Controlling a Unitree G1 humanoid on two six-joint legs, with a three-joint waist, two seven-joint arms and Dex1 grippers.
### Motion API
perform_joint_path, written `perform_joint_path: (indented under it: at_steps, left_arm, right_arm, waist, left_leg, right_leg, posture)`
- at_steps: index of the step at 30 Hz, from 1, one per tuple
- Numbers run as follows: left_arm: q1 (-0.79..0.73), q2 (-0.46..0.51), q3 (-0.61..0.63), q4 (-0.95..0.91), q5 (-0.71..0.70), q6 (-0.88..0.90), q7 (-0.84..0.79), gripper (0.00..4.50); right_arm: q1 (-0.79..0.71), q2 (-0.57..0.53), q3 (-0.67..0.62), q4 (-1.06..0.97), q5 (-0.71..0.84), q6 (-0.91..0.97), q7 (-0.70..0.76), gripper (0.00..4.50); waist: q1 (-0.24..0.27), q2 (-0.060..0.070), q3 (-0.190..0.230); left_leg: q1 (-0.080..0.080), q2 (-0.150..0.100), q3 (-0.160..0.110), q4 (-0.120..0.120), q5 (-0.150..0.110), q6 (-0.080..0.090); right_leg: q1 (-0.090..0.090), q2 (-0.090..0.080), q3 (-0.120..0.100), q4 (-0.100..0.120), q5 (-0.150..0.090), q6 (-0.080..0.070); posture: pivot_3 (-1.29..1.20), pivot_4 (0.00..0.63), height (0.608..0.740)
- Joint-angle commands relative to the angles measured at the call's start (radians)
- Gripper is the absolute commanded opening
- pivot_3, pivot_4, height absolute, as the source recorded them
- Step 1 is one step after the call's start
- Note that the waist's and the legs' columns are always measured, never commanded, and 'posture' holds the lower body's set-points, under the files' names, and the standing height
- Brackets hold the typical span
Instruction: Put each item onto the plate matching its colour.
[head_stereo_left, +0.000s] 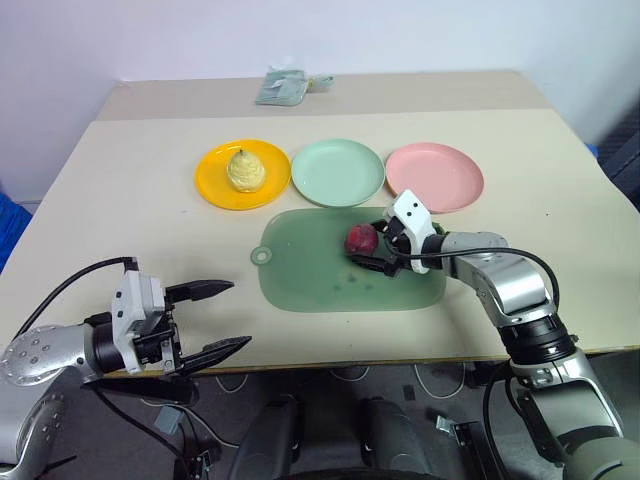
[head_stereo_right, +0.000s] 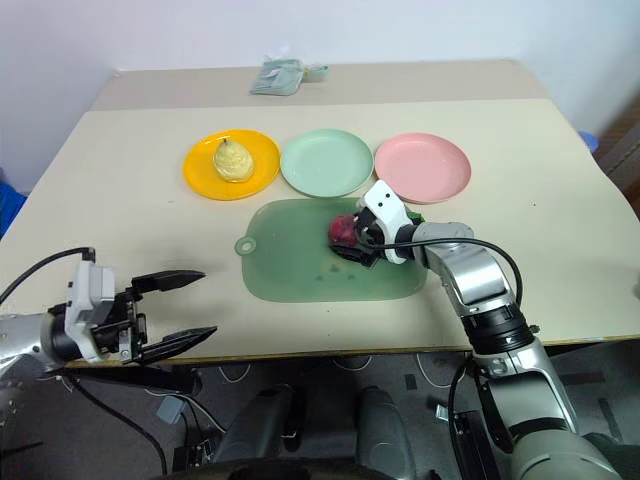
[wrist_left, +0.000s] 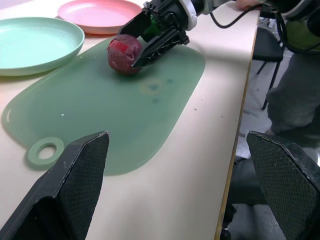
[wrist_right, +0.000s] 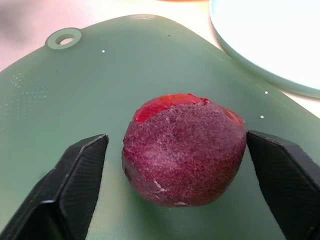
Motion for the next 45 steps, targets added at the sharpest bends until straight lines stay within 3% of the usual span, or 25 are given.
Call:
perform_joint_path:
  at_steps: [1, 2, 4, 9, 15, 20, 26, 33, 38, 45]
  left_arm:
    - [-0.014, -0.009, -0.001, -0.031, -0.016, 0.002, 0.026, 4.5]
    - [-0.019, -0.014, -0.006, -0.03, -0.013, 0.004, 0.041, 4.5]
    - [-0.022, -0.023, -0.015, -0.03, -0.007, 0.001, 0.056, 4.5]
    - [-0.042, -0.057, -0.031, -0.043, -0.022, 0.022, 0.121, 4.5]
    - [-0.137, -0.112, -0.092, -0.09, -0.049, 0.127, 0.285, 4.5]
    - [-0.248, -0.175, -0.169, -0.107, -0.033, 0.191, 0.413, 4.5]
    - [-0.362, -0.286, -0.276, -0.072, 0.044, 0.199, 0.547, 4.5]
    - [-0.398, -0.339, -0.333, -0.058, 0.101, 0.189, 0.591, 4.5]
    - [-0.398, -0.34, -0.345, -0.058, 0.123, 0.184, 0.59, 4.5]
    - [-0.384, -0.324, -0.341, -0.054, 0.123, 0.175, 0.554, 4.5]
  right_arm:
    - [-0.015, 0.011, -0.021, -0.007, 0.0, -0.028, -0.005, 2.63]
    - [-0.014, 0.012, -0.022, -0.007, -0.001, -0.031, -0.006, 2.29]
    - [-0.01, 0.012, -0.023, -0.009, -0.004, -0.037, -0.006, 2.06]
    - [-0.011, 0.018, -0.058, -0.031, 0.012, -0.04, -0.024, 2.05]
    - [-0.136, 0.016, -0.201, 0.002, 0.088, -0.025, -0.058, 2.05]
    - [-0.277, 0.003, -0.235, 0.3, 0.003, -0.231, -0.1, 2.05]
    - [-0.482, 0.02, -0.248, 0.91, -0.099, -0.595, -0.169, 2.05]
    - [-0.581, 0.046, -0.261, 1.231, -0.155, -0.781, -0.232, 2.05]
    - [-0.585, 0.065, -0.272, 1.294, -0.178, -0.803, -0.273, 4.42]
    - [-0.573, 0.03, -0.307, 1.255, -0.161, -0.819, -0.218, 4.47]
  waist:
    - [-0.002, 0.0, 0.0]
    - [-0.003, 0.0, 0.0]
    - [-0.005, 0.0, 0.0]
    - [-0.012, 0.0, 0.0]
    - [-0.012, 0.0, 0.0]
    - [-0.011, 0.0, 0.0]
    - [-0.015, 0.0, 0.0]
    - [-0.02, 0.0, 0.0]
    - [-0.019, 0.0, 0.0]
    - [-0.016, 0.0, 0.0]
  left_leg:
    - [0.0, 0.0, 0.0, 0.0, 0.0, 0.0]
    - [0.0, 0.0, 0.0, 0.0, 0.0, 0.0]
    - [0.0, 0.0, 0.0, 0.0, 0.0, 0.0]
    - [0.0, 0.0, 0.0, 0.0, 0.0, 0.0]
    - [0.0, 0.0, 0.0, 0.0, 0.0, 0.0]
    - [0.0, 0.0, 0.0, 0.0, 0.0, 0.0]
    - [0.0, -0.002, 0.002, 0.0, 0.003, -0.005]
    - [0.0, -0.001, 0.002, -0.001, 0.004, -0.006]
    - [0.0, -0.001, 0.003, 0.0, 0.004, -0.006]
    - [0.0, -0.001, 0.002, 0.0, 0.004, -0.006]
  right_leg:
    - [0.0, 0.0, 0.0, 0.0, 0.0, 0.0]
    - [0.0, 0.0, 0.0, 0.0, 0.0, 0.0]
    - [0.0, 0.0, 0.0, 0.0, 0.0, 0.0]
    - [0.0, 0.0, 0.0, 0.0, 0.0, 0.0]
    - [0.0, 0.0, 0.0, 0.0, 0.0, 0.001]
    - [0.001, 0.001, -0.001, 0.0, 0.001, 0.001]
    - [0.001, 0.002, 0.0, 0.001, 0.001, 0.001]
    - [-0.001, 0.003, 0.001, 0.001, 0.001, 0.001]
    - [-0.001, 0.003, 0.001, 0.001, 0.001, 0.001]
    - [-0.001, 0.003, 0.001, 0.001, 0.001, 0.001]
  posture:
    - [0.0, 0.15, 0.74]
    - [0.0, 0.15, 0.74]
    - [0.0, 0.15, 0.74]
    - [0.0, 0.15, 0.74]
    - [0.0, 0.15, 0.74]
    - [0.0, 0.15, 0.74]
    - [0.0, 0.15, 0.74]
    - [0.0, 0.15, 0.74]
    - [0.0, 0.15, 0.74]
    - [0.0, 0.15, 0.74]
